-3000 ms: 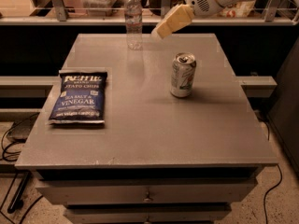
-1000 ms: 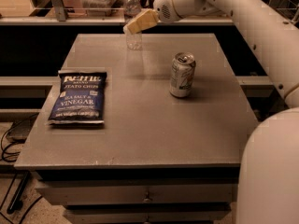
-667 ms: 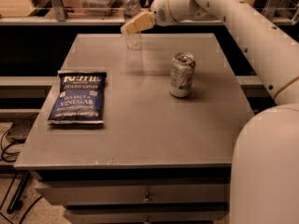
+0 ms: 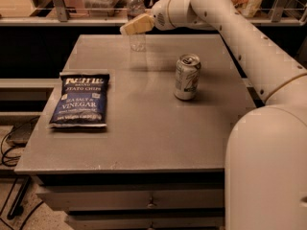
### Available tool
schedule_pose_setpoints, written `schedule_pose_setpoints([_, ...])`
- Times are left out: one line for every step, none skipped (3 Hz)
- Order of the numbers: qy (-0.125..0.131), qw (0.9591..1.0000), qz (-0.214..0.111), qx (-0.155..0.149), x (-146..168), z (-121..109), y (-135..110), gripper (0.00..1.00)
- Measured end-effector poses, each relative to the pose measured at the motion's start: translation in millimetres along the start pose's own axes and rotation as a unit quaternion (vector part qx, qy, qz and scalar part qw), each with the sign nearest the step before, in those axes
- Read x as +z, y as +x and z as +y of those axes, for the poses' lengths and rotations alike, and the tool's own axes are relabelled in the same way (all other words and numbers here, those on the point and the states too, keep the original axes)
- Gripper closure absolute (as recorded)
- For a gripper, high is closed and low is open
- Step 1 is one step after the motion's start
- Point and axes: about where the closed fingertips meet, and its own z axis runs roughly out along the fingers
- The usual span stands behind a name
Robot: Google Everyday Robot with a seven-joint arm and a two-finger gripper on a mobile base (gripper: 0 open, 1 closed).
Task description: Pick water bottle
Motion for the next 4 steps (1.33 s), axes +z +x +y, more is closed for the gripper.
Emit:
schedule_pose_setpoints([0.006, 0.9997, -0.021, 0.011, 13, -9, 2, 0.0])
schedule_pose_setpoints([0.009, 0.9991, -0.036, 0.021, 25, -16, 3, 0.0])
schedule_pose_setpoints([0.002, 0.9985, -0.045, 0.03, 35, -16, 3, 0.18])
schedule_pose_setpoints([-0.007, 0.9981, -0.049, 0.037, 42, -13, 3, 0.42])
